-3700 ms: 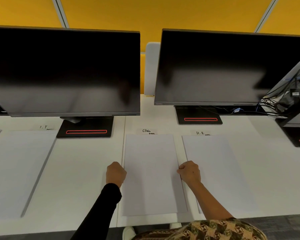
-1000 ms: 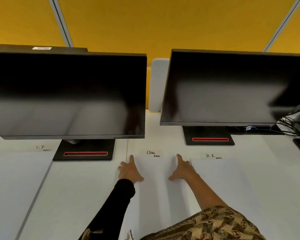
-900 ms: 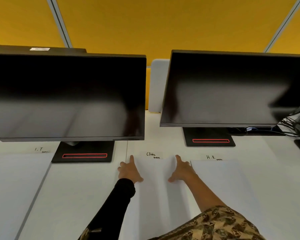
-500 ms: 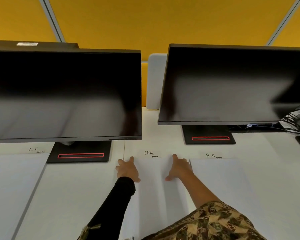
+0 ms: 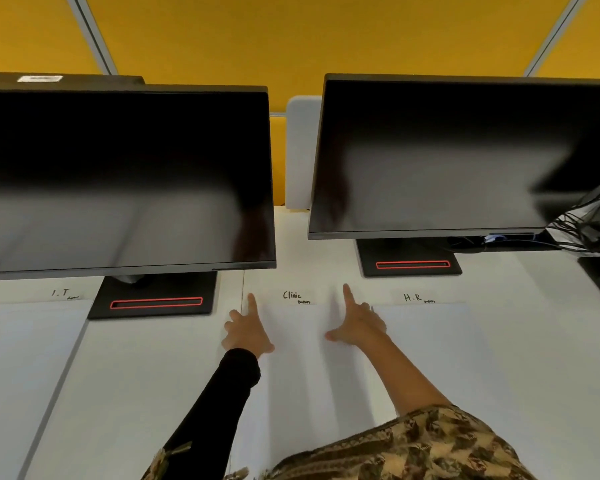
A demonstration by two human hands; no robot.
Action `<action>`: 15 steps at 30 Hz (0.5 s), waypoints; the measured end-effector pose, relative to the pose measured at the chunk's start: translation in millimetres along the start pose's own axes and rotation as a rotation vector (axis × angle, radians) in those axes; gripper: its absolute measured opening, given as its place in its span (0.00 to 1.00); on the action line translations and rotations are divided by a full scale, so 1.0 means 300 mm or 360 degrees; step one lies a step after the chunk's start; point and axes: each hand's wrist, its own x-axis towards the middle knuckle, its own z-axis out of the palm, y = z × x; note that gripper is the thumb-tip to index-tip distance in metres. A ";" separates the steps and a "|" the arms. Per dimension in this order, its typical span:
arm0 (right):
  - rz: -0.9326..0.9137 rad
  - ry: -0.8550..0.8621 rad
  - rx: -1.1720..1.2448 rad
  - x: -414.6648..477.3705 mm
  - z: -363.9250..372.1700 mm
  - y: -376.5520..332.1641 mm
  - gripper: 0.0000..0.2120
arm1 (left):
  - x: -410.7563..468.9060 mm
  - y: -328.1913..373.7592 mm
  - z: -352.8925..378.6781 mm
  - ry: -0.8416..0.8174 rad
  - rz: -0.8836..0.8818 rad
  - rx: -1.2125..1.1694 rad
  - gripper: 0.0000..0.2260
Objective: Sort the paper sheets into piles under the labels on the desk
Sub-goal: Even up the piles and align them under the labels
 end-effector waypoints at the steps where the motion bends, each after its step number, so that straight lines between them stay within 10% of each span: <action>1: -0.0017 0.0028 0.0084 -0.017 -0.012 0.022 0.50 | -0.013 -0.008 0.001 0.0037 0.0008 -0.0013 0.51; 15: 0.0065 0.0403 0.0570 -0.331 -0.093 0.516 0.25 | -0.425 0.227 0.191 0.0122 0.0590 -0.0258 0.34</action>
